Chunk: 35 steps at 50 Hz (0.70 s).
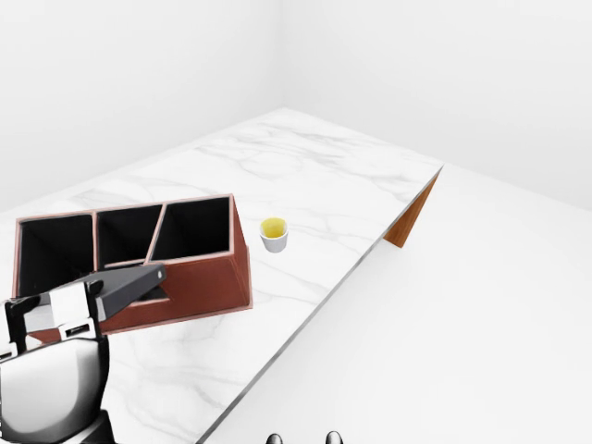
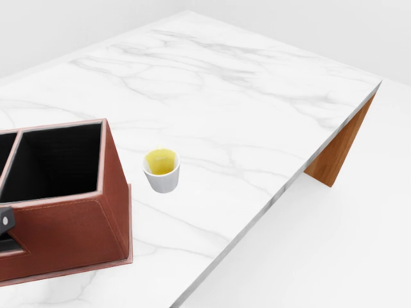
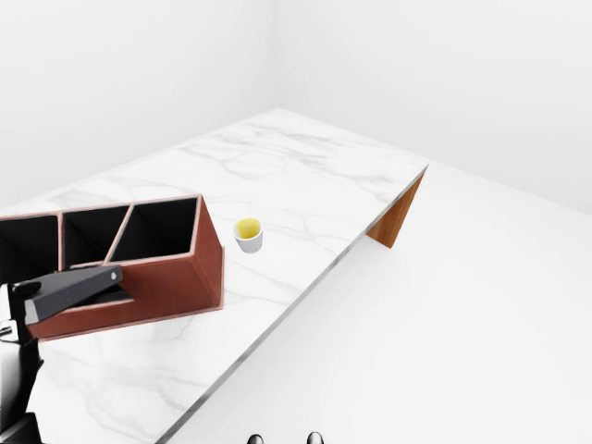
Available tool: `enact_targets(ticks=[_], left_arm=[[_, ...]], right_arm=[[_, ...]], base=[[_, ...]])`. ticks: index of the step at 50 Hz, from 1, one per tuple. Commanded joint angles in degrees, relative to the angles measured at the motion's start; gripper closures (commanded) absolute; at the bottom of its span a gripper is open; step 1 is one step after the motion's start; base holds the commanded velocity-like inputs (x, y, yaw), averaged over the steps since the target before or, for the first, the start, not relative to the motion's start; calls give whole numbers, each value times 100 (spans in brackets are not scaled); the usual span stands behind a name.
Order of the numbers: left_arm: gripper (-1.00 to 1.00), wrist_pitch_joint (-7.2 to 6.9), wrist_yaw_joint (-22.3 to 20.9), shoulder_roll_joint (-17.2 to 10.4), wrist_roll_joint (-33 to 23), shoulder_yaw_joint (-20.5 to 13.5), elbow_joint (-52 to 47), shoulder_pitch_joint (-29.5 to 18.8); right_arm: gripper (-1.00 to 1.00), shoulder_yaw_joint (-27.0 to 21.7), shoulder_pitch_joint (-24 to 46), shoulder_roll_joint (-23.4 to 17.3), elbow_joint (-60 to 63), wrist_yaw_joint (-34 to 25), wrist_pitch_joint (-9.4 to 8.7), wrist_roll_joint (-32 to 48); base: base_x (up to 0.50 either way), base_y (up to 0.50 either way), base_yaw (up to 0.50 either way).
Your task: Pick up the book and place it in the right compartment of the caddy.
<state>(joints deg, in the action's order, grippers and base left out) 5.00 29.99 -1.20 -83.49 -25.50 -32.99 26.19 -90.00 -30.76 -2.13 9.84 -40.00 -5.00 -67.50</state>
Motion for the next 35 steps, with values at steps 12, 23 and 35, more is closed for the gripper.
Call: enact_targets(ticks=[12,23,35], left_arm=[[100,0,1,393,833,-1132,-563,-571],[100,0,1,374,1301,-1187,-833,-870],[100,0,1,68,878,-308,-1029,-1499]], right_arm=[[-100,0,10,4,7,0,0,23],[-100,0,10,9,-1,0,0,50],[-100,0,10,5,14,0,0,39]], base=[[0,0,0],[0,0,0],[0,0,0]])
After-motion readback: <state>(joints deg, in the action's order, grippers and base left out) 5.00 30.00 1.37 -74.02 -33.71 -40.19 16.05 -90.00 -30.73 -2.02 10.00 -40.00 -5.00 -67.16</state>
